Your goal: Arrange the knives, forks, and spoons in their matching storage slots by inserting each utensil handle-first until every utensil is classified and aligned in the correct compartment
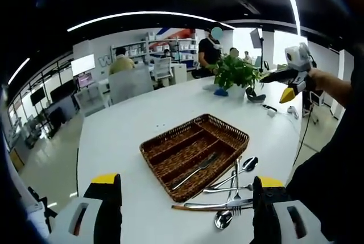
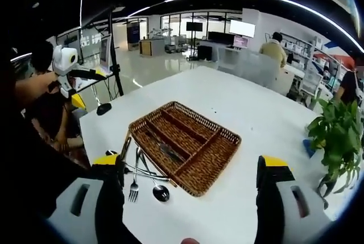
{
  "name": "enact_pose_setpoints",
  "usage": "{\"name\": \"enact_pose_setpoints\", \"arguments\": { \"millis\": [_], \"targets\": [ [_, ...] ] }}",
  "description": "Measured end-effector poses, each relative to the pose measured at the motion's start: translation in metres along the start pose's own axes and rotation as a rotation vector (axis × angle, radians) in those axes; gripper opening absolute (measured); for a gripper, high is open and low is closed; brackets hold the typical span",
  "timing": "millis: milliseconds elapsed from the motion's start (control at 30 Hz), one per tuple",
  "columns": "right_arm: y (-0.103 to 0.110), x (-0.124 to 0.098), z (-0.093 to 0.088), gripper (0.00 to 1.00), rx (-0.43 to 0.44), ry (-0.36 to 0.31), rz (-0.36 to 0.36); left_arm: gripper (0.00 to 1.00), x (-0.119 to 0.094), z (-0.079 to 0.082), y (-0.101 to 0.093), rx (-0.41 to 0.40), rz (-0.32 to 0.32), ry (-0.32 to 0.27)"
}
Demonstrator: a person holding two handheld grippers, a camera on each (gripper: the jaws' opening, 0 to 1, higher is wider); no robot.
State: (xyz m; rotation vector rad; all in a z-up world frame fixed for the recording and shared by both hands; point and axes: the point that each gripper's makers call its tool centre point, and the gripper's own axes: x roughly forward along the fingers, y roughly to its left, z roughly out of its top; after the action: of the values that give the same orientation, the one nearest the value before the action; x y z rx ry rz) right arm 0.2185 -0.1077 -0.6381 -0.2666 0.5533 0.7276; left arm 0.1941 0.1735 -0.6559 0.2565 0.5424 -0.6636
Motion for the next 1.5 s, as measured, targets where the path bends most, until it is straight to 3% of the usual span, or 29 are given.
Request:
{"name": "enact_pose_setpoints", "arguments": {
  "millis": [400,567,667,933,1500],
  "targets": [
    [0.051,0.057,0.006,0.96,-0.044,-0.001,0.106,1.00,-0.012,-0.014,0.008,-0.018,0.026,0.003],
    [0.075,0.075,0.001,0.93,-0.074,0.014,0.159,1.00,-0.014,-0.012,0.010,-0.032,0.008,-0.039],
    [0.077,0.090,0.009,0.87,-0.127,-0.018,0.165,1.00,-0.008,-0.017,0.016,-0.021,0.009,-0.011],
    [0.094,0.111,0.005,0.86,-0.138,0.030,0.219,1.00,0.000,-0.018,0.016,-0.014,-0.013,0.004],
    [0.135,0.154,-0.037,0.74,-0.124,0.067,0.287,1.00,-0.008,-0.025,0.028,-0.016,0.000,0.010]
  ]
}}
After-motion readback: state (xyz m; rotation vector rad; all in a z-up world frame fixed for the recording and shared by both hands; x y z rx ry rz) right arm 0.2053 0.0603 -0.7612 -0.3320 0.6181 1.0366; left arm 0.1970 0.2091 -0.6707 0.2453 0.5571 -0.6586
